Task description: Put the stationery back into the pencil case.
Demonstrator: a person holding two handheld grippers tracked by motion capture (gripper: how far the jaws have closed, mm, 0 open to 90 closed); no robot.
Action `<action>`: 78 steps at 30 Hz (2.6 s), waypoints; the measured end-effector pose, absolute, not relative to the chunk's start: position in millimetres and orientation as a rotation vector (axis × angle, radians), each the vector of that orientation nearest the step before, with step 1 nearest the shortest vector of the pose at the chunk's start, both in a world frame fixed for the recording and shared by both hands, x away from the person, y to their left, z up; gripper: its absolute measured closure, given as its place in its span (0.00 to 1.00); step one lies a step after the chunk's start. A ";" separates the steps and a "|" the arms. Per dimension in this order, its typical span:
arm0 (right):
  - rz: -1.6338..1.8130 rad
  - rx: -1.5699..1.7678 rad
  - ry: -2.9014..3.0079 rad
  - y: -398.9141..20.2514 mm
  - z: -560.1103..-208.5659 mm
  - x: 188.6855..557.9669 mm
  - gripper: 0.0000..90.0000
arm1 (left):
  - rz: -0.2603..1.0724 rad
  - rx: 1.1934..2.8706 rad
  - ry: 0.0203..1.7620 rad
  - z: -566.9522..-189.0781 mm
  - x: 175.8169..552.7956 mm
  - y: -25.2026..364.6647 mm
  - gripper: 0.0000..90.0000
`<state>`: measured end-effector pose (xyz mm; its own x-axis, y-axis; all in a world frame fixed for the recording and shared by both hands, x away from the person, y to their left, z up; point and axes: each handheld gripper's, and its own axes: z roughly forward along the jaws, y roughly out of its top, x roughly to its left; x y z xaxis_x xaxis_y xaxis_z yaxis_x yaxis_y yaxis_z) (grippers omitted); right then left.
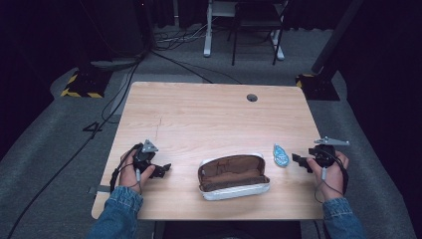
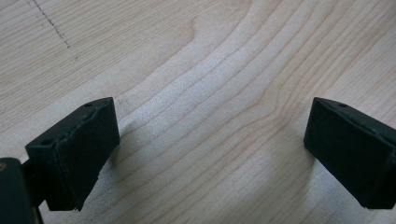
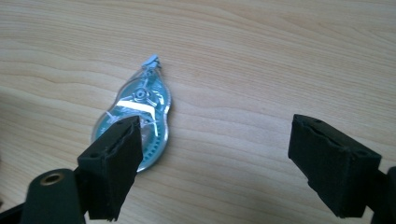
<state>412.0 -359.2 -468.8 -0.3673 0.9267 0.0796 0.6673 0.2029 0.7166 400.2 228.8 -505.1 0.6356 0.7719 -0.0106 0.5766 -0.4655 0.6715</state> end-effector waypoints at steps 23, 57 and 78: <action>0.901 1.427 2.211 -312.7 -485.1 415.7 0.24 | 0.389 2.206 1.051 -505.1 400.2 228.6 0.04; 0.888 1.343 2.233 -300.6 -493.5 415.8 0.44 | 0.390 2.205 1.051 -505.1 400.1 228.6 0.04; 0.917 1.350 2.202 -309.7 -470.5 410.8 0.44 | 0.390 2.206 1.051 -505.1 400.2 228.6 0.04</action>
